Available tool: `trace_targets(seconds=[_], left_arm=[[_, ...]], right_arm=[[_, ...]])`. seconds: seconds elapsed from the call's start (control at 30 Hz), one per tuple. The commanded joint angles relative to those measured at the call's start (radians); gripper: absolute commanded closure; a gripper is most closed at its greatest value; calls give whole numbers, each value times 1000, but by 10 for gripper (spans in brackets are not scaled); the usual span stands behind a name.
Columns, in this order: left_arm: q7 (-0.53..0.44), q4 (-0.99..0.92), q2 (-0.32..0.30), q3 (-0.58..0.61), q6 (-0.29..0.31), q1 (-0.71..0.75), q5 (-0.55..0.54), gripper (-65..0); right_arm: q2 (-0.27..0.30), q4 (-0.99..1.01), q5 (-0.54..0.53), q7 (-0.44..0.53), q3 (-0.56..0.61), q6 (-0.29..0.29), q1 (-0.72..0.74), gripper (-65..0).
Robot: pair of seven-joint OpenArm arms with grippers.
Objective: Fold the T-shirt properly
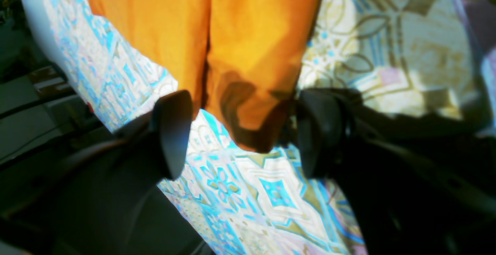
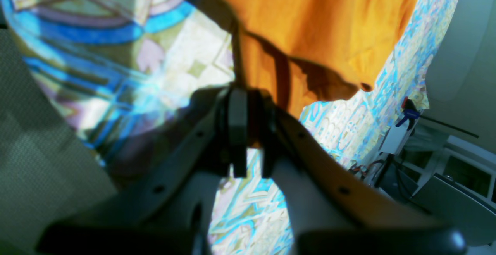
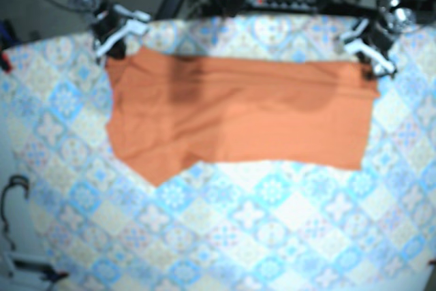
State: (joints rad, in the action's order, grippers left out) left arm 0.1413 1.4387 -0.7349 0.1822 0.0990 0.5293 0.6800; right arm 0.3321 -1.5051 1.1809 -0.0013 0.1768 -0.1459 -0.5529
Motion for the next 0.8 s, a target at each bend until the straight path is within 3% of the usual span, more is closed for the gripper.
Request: trace_targets(seconds=[0.0,0.27,0.77], left_arm=[[-7,3,-16,1,5,-10,2,-417],[-7,1,-41,0,6,-24,2,-416],[-6,1,-44,-3,6,-24,2,-416]], right_arm=[[6,-10,1,7,0,-7,-8,-55],[-26,-10,1,7,0,-7,-8,-55],[-28,-10,3,7,0,-7,-8,-55]])
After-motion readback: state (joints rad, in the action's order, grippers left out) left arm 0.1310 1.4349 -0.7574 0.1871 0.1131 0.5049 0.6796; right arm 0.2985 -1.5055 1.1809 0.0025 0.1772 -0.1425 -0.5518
